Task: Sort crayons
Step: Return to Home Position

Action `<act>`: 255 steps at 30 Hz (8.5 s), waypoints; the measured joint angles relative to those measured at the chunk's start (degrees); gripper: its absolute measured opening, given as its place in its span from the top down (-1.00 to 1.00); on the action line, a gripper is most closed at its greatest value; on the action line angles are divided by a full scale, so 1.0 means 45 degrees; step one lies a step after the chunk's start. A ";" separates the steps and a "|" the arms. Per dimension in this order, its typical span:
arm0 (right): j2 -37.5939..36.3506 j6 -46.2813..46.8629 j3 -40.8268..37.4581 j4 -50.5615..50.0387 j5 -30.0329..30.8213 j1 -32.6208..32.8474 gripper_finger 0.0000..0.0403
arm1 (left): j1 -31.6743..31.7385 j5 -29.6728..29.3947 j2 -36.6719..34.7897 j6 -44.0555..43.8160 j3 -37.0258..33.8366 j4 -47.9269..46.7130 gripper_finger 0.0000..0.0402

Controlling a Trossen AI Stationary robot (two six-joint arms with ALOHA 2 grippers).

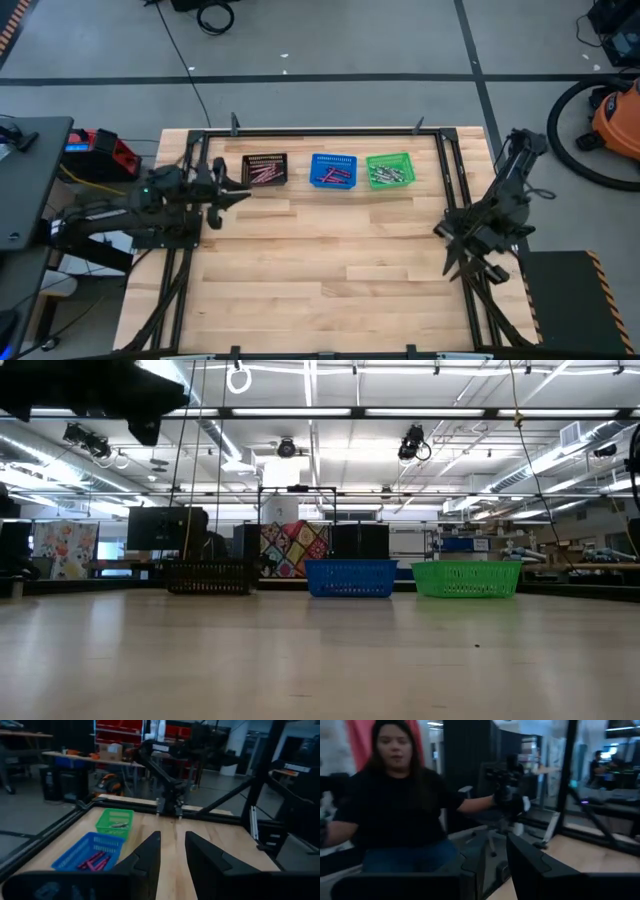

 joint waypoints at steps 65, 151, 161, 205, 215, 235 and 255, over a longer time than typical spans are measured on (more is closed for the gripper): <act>-0.0933 0.1551 -0.5419 0.2351 -0.3276 0.0002 0.58 | -0.2856 -0.2986 -0.0006 0.1881 -0.4563 0.1887 0.62; -0.5664 0.1508 -0.5419 0.2393 -0.3247 0.0012 0.58 | -0.2855 -0.2973 -0.4090 0.0923 -0.4577 0.0786 0.62; -0.5664 0.1508 -0.5419 0.2393 -0.3247 0.0012 0.58 | -0.2856 -0.2973 -0.4090 0.0923 -0.4577 0.0791 0.62; -0.5659 0.1508 -0.5419 0.2388 -0.3247 0.0012 0.58 | -0.2856 -0.2973 -0.4090 0.0923 -0.4577 0.0801 0.62; -0.5659 0.1508 -0.5419 0.2388 -0.3247 0.0012 0.58 | -0.2856 -0.2973 -0.4090 0.0923 -0.4577 0.0801 0.62; -0.5659 0.1508 -0.5419 0.2388 -0.3247 0.0012 0.58 | -0.2856 -0.2973 -0.4095 0.0923 -0.4577 0.0800 0.62; -0.5659 0.1508 -0.5419 0.2388 -0.3247 0.0012 0.58 | -0.2856 -0.2975 -0.4092 0.0923 -0.4577 0.0801 0.62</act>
